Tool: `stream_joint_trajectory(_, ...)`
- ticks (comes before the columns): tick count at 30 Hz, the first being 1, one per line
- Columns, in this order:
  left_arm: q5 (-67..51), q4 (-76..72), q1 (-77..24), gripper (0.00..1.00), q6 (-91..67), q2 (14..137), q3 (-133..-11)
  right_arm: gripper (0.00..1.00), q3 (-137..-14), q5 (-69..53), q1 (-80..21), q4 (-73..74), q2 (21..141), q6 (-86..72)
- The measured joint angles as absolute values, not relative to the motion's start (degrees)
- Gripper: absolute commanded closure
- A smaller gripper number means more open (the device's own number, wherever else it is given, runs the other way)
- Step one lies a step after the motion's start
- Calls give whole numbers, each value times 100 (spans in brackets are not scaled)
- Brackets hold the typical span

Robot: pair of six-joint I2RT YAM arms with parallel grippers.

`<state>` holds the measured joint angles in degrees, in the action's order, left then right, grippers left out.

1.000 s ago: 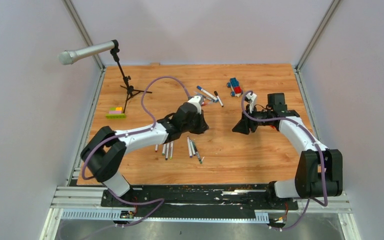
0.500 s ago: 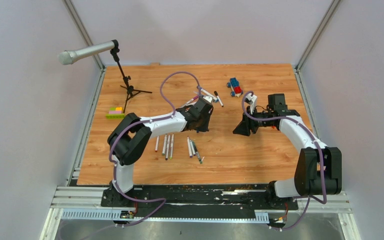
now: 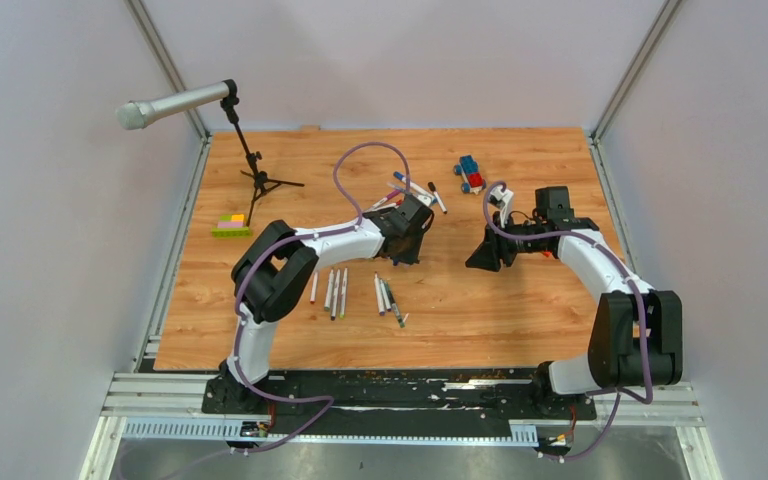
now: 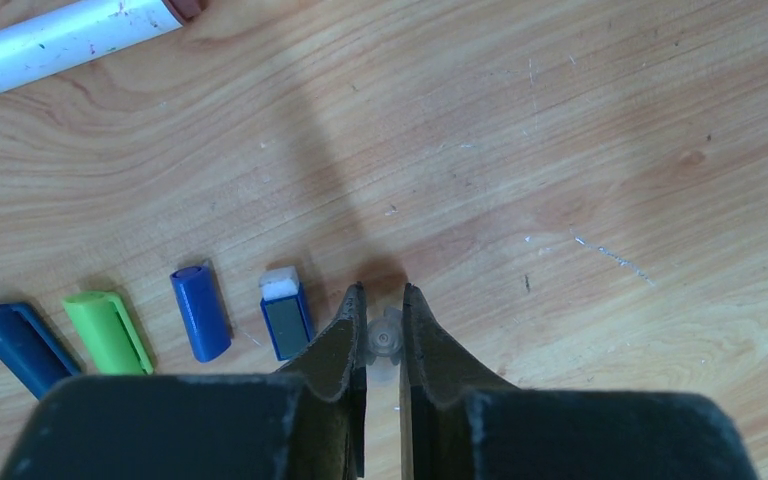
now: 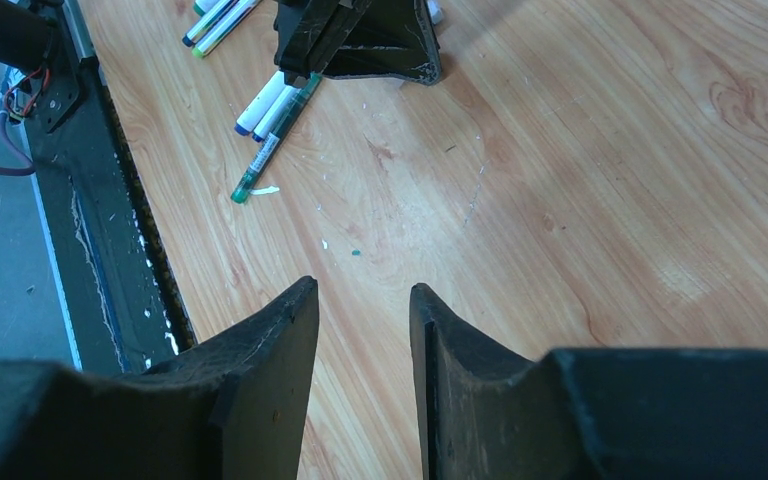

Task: Open the pen caps
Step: Place the pen cap at the center of the board.

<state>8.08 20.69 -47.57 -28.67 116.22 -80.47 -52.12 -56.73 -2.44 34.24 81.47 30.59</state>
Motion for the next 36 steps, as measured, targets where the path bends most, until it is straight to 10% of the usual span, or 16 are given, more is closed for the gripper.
stream_joint_trajectory(36,867,2248,-4759,66,-2657,11605,-8256,60,-5258,-5675,-231,3540,8211,3164)
